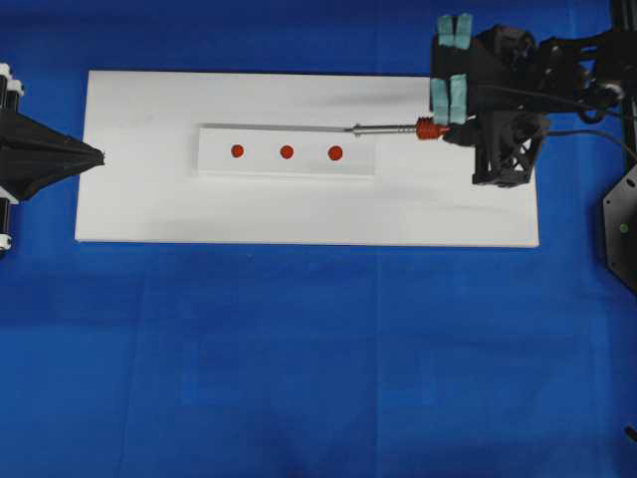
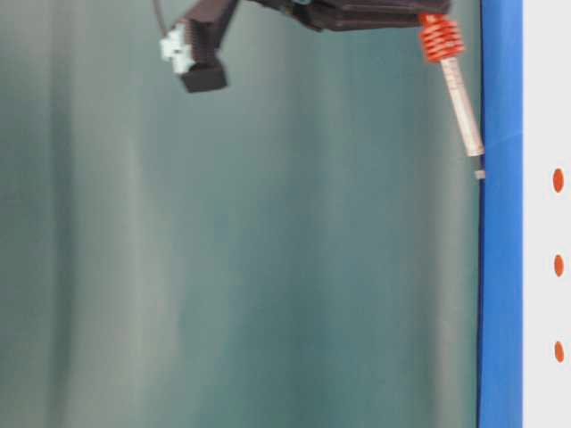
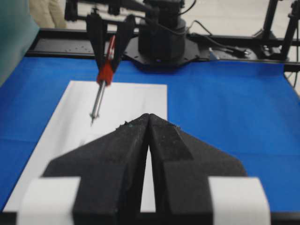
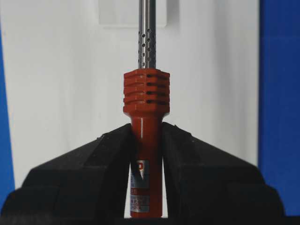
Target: Touch the tip of the soldering iron to the mark.
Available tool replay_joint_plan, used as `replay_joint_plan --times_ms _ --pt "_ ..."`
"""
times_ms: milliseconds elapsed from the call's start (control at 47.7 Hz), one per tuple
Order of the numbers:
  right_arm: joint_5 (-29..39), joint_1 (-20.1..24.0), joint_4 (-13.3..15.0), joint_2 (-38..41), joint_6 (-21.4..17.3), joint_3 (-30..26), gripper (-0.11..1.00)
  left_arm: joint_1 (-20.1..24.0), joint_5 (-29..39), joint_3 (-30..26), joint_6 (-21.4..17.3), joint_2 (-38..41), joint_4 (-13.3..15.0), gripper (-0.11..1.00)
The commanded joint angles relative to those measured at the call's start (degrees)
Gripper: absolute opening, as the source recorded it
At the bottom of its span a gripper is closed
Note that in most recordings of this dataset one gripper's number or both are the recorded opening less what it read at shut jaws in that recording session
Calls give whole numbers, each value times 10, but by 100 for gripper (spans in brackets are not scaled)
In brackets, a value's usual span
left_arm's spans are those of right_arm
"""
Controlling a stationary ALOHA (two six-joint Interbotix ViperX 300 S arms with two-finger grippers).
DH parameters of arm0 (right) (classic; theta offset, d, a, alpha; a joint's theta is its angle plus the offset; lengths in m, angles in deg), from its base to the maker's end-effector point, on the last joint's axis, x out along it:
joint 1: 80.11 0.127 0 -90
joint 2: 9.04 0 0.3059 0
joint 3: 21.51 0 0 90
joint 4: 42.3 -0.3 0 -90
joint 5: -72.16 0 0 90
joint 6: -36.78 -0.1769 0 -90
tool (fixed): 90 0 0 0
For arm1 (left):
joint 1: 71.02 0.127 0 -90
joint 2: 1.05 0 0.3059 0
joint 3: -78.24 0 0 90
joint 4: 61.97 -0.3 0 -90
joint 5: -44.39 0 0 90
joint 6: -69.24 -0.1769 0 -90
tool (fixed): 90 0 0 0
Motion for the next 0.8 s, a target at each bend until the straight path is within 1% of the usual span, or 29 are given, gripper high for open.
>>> replay_joint_plan --times_ms 0,252,545,776 --pt "-18 2 -4 6 -1 2 6 1 -6 -7 1 5 -1 0" --pt "-56 4 -6 38 -1 14 6 1 -6 -7 0 5 -1 0" --pt "-62 4 -6 71 0 10 6 1 -6 -6 0 5 -1 0" --pt "-69 4 -6 78 1 10 6 1 -6 -6 0 5 -1 0"
